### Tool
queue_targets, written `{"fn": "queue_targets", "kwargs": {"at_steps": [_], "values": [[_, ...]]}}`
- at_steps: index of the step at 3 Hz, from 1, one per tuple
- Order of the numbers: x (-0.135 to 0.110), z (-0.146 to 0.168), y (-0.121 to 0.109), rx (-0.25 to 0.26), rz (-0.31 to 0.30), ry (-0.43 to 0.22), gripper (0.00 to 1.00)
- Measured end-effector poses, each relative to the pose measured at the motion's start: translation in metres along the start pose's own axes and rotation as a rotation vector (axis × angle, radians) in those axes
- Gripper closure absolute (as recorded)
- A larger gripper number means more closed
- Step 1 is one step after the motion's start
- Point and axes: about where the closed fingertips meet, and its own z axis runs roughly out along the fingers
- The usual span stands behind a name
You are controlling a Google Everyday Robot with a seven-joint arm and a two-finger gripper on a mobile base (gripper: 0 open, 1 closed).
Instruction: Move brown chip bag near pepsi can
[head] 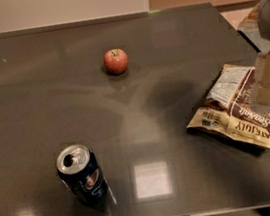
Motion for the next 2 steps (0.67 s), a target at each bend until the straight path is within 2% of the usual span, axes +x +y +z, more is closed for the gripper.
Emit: {"fn": "queue_targets", "kwargs": {"at_steps": [1,2], "values": [[0.0000,0.0000,0.0000,0.000,0.000,0.000,0.00],[0.0041,0.0005,-0.0087,-0.010,-0.020,-0.053,0.00]]}}
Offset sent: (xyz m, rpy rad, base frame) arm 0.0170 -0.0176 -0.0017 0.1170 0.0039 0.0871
